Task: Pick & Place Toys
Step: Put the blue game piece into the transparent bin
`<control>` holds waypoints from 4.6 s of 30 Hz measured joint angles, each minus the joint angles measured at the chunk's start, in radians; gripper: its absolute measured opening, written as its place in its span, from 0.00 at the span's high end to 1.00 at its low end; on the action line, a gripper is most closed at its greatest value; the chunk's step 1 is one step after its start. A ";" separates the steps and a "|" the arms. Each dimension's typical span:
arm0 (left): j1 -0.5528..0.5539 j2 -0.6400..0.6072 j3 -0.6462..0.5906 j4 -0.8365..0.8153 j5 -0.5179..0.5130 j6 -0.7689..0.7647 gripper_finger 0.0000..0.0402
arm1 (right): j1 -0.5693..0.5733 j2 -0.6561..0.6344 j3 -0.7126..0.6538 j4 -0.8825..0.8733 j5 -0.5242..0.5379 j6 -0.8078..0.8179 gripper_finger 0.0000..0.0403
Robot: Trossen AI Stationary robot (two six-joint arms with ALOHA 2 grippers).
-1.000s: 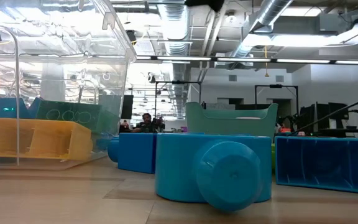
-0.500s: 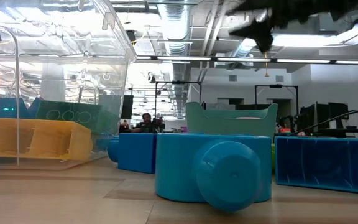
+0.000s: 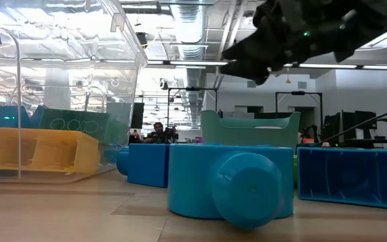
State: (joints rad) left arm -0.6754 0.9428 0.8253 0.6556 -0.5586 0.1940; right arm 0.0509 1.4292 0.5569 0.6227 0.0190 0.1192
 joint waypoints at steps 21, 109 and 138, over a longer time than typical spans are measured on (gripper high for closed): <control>0.000 0.000 0.000 0.022 -0.118 -0.097 0.64 | 0.021 0.504 0.201 0.277 -0.100 -0.175 0.39; 0.000 0.004 0.000 -0.051 -0.125 -0.103 0.64 | 0.003 0.142 0.611 -0.674 0.107 -0.129 0.66; 0.000 0.003 0.000 -0.049 -0.126 -0.094 0.64 | 0.180 0.642 1.239 -0.826 -0.069 -0.226 0.66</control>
State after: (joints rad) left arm -0.6758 0.9463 0.8253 0.6064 -0.6842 0.1001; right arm 0.2307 2.0713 1.7956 -0.2031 -0.0500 -0.1068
